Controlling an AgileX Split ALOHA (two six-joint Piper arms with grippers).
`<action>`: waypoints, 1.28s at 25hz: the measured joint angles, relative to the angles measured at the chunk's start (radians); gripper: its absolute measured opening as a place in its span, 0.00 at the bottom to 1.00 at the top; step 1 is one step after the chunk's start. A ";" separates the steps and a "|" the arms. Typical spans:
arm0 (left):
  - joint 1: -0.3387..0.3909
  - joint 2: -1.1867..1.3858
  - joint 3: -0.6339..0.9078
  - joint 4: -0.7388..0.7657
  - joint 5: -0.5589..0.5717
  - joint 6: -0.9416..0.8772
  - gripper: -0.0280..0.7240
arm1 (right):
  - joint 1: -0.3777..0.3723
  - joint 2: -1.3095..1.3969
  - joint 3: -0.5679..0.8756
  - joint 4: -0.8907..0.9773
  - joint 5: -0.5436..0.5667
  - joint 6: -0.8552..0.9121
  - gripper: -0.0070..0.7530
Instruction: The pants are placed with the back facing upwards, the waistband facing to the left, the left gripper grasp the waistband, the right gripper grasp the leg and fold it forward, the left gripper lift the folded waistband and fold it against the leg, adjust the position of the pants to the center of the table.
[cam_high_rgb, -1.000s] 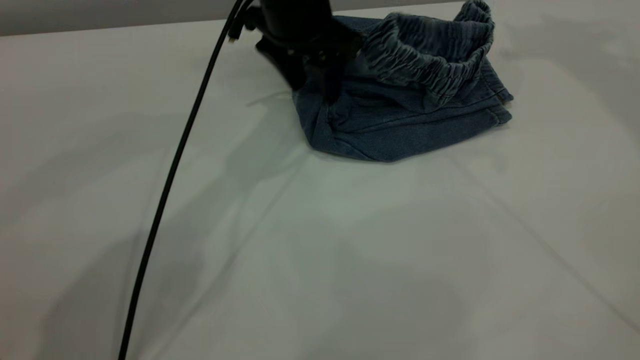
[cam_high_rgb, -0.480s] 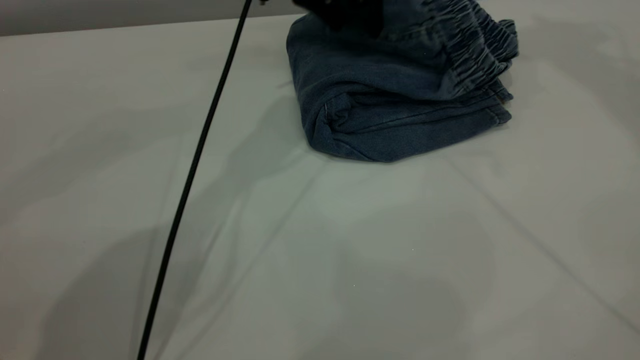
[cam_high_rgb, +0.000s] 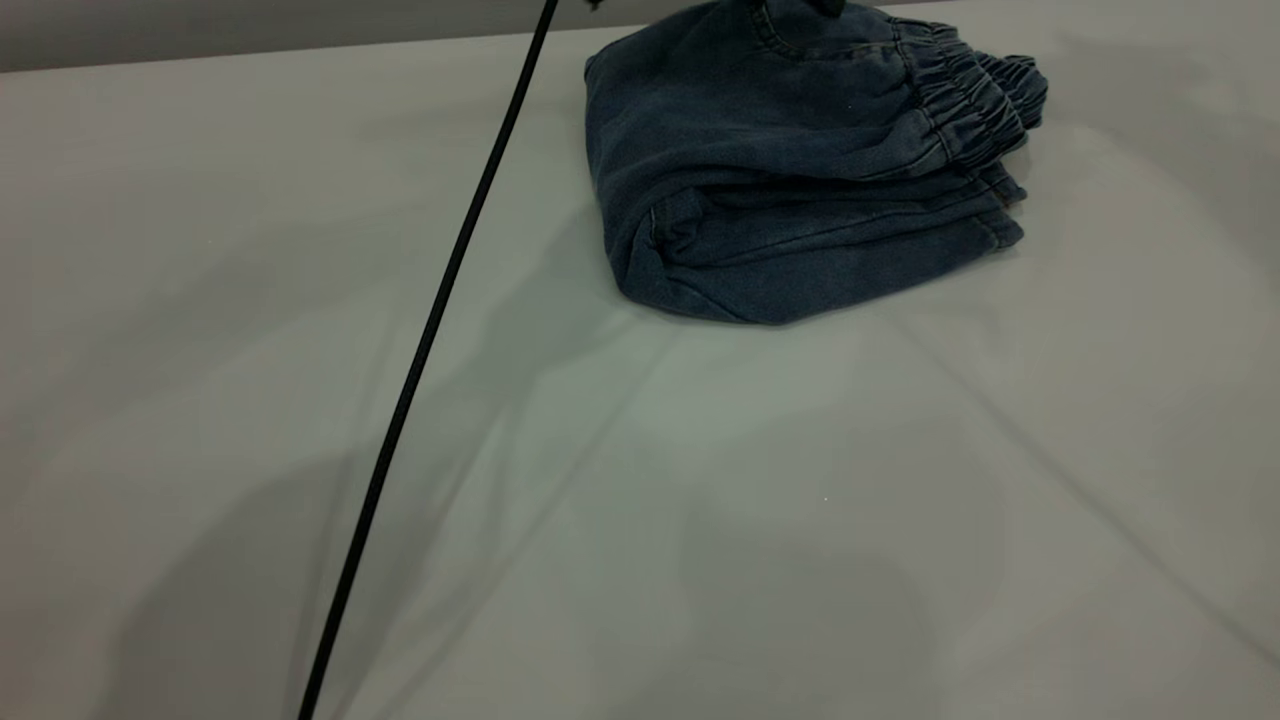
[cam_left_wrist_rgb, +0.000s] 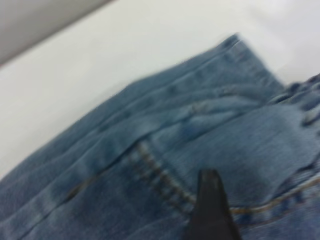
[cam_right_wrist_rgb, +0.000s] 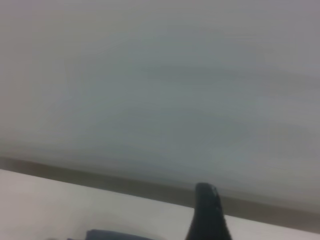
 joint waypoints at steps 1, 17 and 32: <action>0.000 0.002 -0.001 -0.001 0.015 0.013 0.66 | 0.000 -0.004 0.000 0.000 0.001 0.000 0.57; 0.000 0.101 -0.002 0.001 0.274 0.059 0.66 | 0.072 -0.226 0.000 0.059 0.001 -0.001 0.57; 0.001 0.098 -0.053 0.093 0.762 0.016 0.65 | 0.081 -0.401 0.101 0.083 0.001 -0.001 0.57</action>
